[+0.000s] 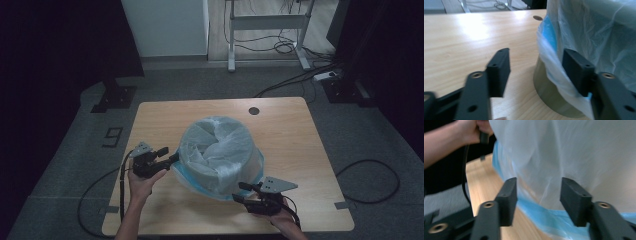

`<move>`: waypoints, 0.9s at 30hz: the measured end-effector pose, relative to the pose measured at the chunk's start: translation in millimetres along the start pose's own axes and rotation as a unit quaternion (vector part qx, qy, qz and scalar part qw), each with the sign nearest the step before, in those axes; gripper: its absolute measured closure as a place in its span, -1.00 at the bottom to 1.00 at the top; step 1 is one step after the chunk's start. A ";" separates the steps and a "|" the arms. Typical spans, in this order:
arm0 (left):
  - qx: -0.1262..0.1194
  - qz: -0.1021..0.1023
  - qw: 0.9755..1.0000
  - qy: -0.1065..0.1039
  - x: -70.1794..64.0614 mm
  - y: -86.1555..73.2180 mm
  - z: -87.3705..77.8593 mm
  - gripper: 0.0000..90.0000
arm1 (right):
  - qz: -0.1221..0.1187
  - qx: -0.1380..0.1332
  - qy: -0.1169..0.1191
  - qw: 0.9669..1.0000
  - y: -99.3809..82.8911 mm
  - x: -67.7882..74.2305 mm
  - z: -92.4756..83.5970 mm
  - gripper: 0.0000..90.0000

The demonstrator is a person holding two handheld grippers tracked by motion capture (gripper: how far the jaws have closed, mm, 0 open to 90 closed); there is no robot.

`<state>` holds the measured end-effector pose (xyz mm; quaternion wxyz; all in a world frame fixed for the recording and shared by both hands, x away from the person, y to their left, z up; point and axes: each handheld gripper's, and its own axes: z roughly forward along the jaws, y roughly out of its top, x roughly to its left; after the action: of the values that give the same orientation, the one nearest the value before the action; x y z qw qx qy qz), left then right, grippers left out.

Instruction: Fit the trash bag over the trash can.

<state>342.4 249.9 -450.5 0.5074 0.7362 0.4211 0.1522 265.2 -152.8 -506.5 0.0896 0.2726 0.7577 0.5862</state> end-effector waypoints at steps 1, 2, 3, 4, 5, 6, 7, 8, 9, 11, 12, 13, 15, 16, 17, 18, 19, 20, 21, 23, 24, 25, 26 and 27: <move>-0.005 0.006 1.000 0.001 0.3 -0.1 -2.5 -0.22 | 0.000 -0.010 -0.003 1.000 1.1 -0.2 -3.4 -0.07; -0.011 0.012 1.000 0.002 0.8 -0.1 -5.1 -0.27 | 0.002 -0.019 -0.005 1.000 1.8 -0.9 -6.6 -0.10; -0.016 0.018 1.000 0.002 1.5 -0.1 -7.6 -0.31 | 0.004 -0.024 -0.007 1.000 2.0 -2.3 -9.3 -0.13; -0.022 0.023 0.999 0.004 2.3 0.0 -10.1 -0.34 | 0.007 -0.028 -0.011 1.000 2.0 -4.1 -11.9 -0.15; -0.029 0.027 0.999 0.004 3.0 -0.1 -12.8 -0.37 | 0.011 -0.033 -0.015 0.999 1.6 -6.2 -14.8 -0.17; -0.037 0.029 0.999 0.003 3.5 -0.5 -15.6 -0.41 | 0.016 -0.037 -0.017 0.999 1.2 -8.8 -17.9 -0.19; -0.041 0.032 0.999 0.000 4.0 -1.1 -18.4 -0.42 | 0.023 -0.041 -0.020 0.999 0.8 -11.2 -21.1 -0.21; -0.043 0.038 0.998 0.000 4.2 -1.8 -21.1 -0.42 | 0.027 -0.046 -0.023 0.998 0.2 -13.7 -24.6 -0.22; -0.045 0.045 0.998 0.000 4.4 -2.5 -23.7 -0.42 | 0.031 -0.051 -0.026 0.998 -0.5 -15.9 -28.1 -0.22; -0.052 0.050 0.997 -0.004 4.9 -3.9 -28.0 -0.44 | 0.036 -0.058 -0.031 0.997 -2.1 -20.4 -34.1 -0.24; -0.054 0.051 0.997 -0.012 5.5 -4.5 -29.7 -0.47 | 0.038 -0.059 -0.034 0.997 -2.9 -22.6 -36.3 -0.24; -0.054 0.051 0.997 -0.017 5.9 -5.2 -30.9 -0.50 | 0.042 -0.058 -0.034 0.997 -3.5 -24.4 -37.6 -0.24; -0.049 0.050 0.997 -0.015 5.3 -6.6 -30.9 -0.58 | 0.047 -0.059 -0.034 0.997 -4.4 -25.9 -37.9 -0.24; -0.043 0.048 0.998 -0.010 4.2 -6.7 -29.9 -0.65 | 0.048 -0.058 -0.029 0.997 -4.4 -25.0 -36.5 -0.23; -0.041 0.046 0.998 -0.008 3.0 -6.3 -28.6 -0.70 | 0.046 -0.057 -0.021 0.997 -3.9 -22.6 -34.0 -0.23; -0.039 0.048 0.998 -0.008 1.9 -5.4 -27.6 -0.69 | 0.040 -0.053 -0.016 0.998 -2.7 -18.9 -30.8 -0.23; -0.040 0.045 0.998 -0.010 0.7 -4.0 -26.6 -0.69 | 0.030 -0.049 -0.014 0.998 -1.1 -14.7 -27.1 -0.23; -0.040 0.045 0.998 -0.013 -0.7 -2.4 -25.9 -0.69 | 0.022 -0.045 -0.011 0.999 0.6 -10.8 -23.8 -0.23; -0.039 0.048 0.998 -0.014 -2.2 -0.5 -25.6 -0.69 | 0.018 -0.042 -0.006 0.999 2.1 -7.4 -21.3 -0.23; -0.038 0.057 0.998 -0.015 -5.4 3.7 -26.3 -0.69 | 0.007 -0.035 -0.005 0.999 4.4 -2.6 -19.1 -0.23; -0.037 0.061 0.997 -0.018 -6.6 6.0 -27.5 -0.69 | 0.004 -0.035 -0.007 0.999 4.8 -1.8 -19.4 -0.23; -0.037 0.065 0.997 -0.021 -7.5 8.6 -29.3 -0.69 | 0.004 -0.035 -0.009 0.999 4.8 -2.1 -20.6 -0.23; -0.039 0.068 0.997 -0.025 -8.4 11.3 -31.5 -0.69 | 0.006 -0.034 -0.015 0.999 4.3 -3.4 -22.2 -0.23; -0.043 0.069 0.996 -0.031 -9.1 14.2 -33.8 -0.68 | 0.009 -0.034 -0.020 0.999 3.5 -5.5 -24.1 -0.23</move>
<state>321.5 261.9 -421.4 0.5393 0.7457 0.3463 0.1823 259.9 -175.4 -497.1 0.1094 0.2877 0.7327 0.6070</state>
